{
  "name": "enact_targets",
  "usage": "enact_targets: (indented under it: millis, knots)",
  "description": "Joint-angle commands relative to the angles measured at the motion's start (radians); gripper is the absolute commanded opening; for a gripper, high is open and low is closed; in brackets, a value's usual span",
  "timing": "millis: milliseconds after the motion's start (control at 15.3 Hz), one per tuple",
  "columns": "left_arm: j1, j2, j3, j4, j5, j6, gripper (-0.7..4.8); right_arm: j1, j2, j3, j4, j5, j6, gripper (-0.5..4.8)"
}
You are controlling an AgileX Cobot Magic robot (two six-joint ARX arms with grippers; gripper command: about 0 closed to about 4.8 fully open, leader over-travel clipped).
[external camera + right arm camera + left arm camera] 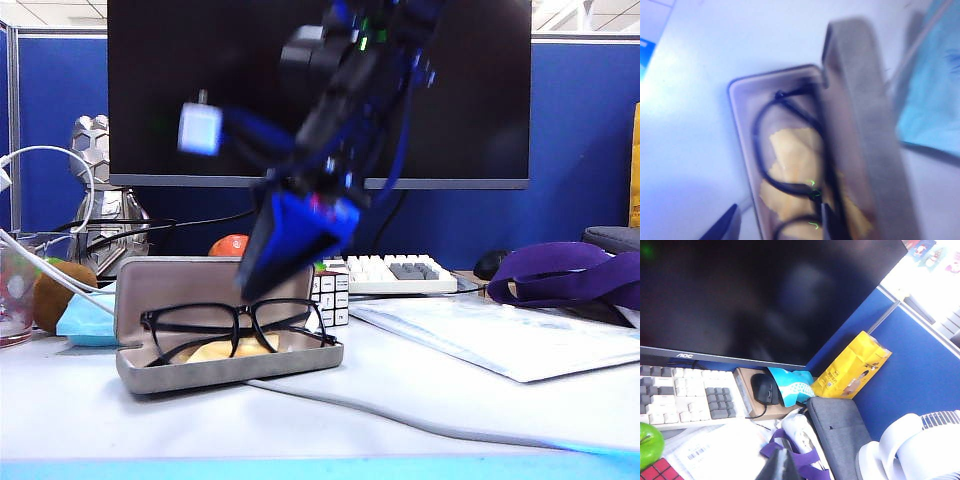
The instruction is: Pick up the glasses, fold the temples of the glasses, place the glasses into the glasses case, and finally close the glasses case.
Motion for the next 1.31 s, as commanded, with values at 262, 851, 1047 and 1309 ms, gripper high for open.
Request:
enact_targets:
  millis: [262, 851, 1047, 1309]
  knots:
    - [0.0, -0.003, 0.003, 0.002, 0.003, 0.005, -0.06, 0.0, -0.093, 0.005, 0.009, -0.006, 0.262, -0.08]
    - [0.002, 0.003, 0.003, -0.229, -0.043, 0.208, -0.06, -0.043, -0.101, 0.003, -0.082, 0.071, 0.795, -0.01]
    - [0.039, 0.078, 0.001, -0.332, -0.015, 0.308, -0.06, -0.105, -0.101, -0.001, -0.2, 0.085, 0.923, -0.01]
    - [0.108, 0.228, 0.001, -0.323, 0.167, 0.493, -0.06, -0.147, -0.091, -0.001, -0.235, 0.086, 1.098, -0.01]
